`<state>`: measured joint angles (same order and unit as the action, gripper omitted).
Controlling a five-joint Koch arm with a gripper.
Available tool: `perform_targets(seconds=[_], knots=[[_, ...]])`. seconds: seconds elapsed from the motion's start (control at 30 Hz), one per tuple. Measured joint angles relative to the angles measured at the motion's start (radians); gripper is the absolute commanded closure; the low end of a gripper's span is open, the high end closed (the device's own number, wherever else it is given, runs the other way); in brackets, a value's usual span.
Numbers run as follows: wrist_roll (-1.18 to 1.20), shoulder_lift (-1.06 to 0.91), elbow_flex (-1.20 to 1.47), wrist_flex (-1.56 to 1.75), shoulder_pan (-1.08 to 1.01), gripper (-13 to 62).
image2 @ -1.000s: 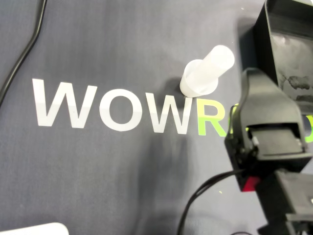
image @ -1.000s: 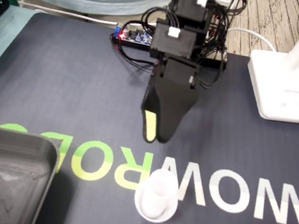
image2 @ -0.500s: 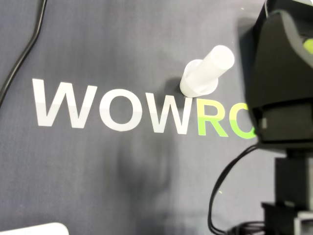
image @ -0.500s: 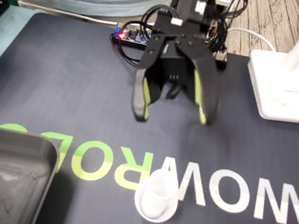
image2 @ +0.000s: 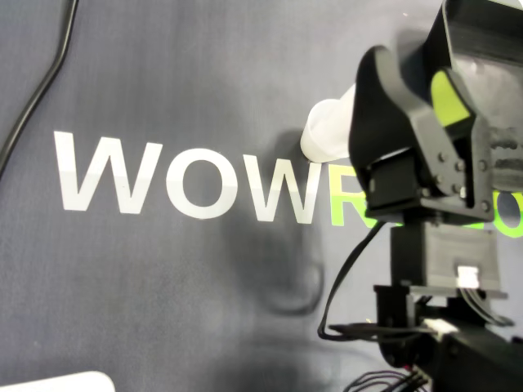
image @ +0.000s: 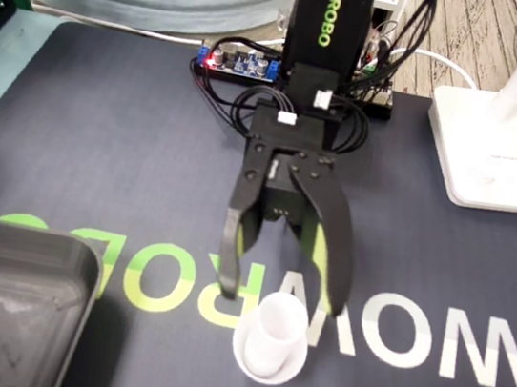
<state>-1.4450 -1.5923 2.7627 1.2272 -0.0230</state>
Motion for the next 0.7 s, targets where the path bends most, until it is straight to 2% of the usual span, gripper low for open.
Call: perform_targets(seconds=[0.7], knots=[[-0.052, 0.261, -0.101, 0.003, 0.023, 17.5]])
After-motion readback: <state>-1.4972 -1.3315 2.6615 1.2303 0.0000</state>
